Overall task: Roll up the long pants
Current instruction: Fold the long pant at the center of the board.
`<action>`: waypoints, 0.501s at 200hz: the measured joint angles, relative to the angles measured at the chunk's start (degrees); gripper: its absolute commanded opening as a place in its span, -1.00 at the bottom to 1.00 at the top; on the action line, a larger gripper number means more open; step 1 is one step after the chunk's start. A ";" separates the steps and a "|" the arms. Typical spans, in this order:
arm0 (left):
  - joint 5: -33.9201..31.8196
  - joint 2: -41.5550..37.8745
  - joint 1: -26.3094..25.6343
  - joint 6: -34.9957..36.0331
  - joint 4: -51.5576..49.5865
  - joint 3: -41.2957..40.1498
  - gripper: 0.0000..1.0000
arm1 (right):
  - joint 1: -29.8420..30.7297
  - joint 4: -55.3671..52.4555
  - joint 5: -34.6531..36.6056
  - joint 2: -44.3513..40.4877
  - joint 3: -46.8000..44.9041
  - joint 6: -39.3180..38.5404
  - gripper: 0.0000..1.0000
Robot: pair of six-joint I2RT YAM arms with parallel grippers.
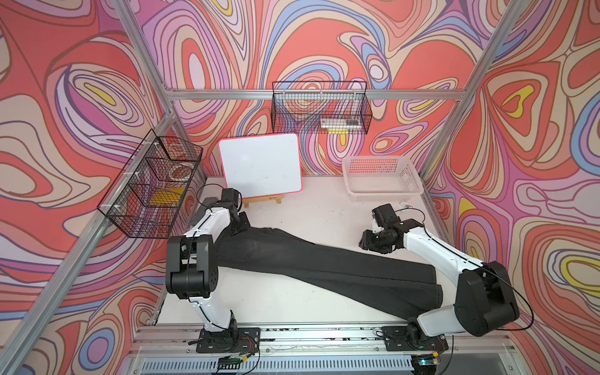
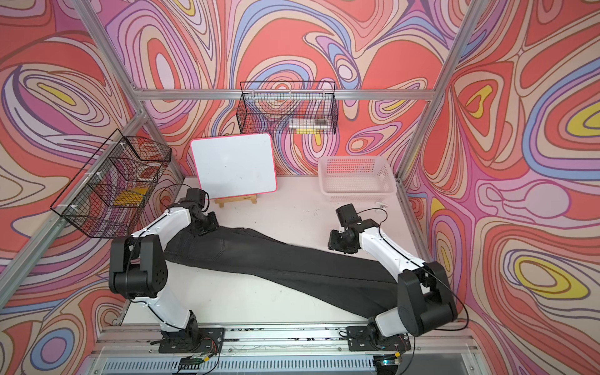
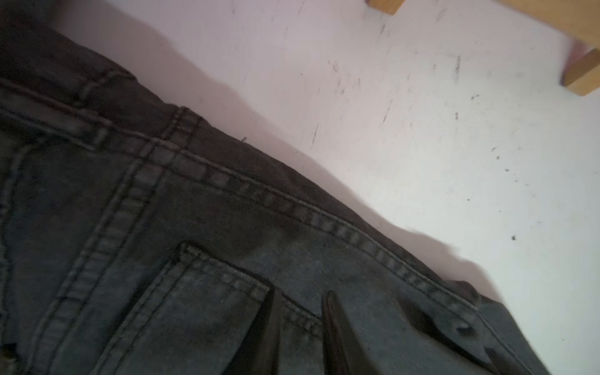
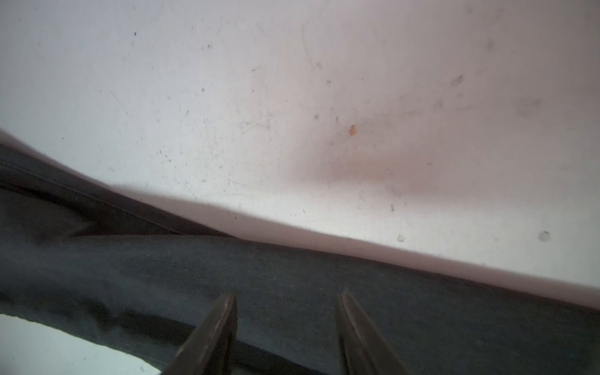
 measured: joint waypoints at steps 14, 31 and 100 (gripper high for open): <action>0.00 1.53 -0.02 -0.26 0.15 0.04 -0.23 | 0.22 1.55 -1.36 0.98 -0.28 0.35 0.01; -0.11 3.43 0.00 -1.55 0.87 0.04 -0.29 | 0.37 2.78 -2.21 3.13 -1.27 0.98 -0.04; -1.03 8.79 -1.55 -8.35 4.83 3.15 -0.33 | 0.20 3.89 -0.92 6.05 -6.86 5.79 -0.10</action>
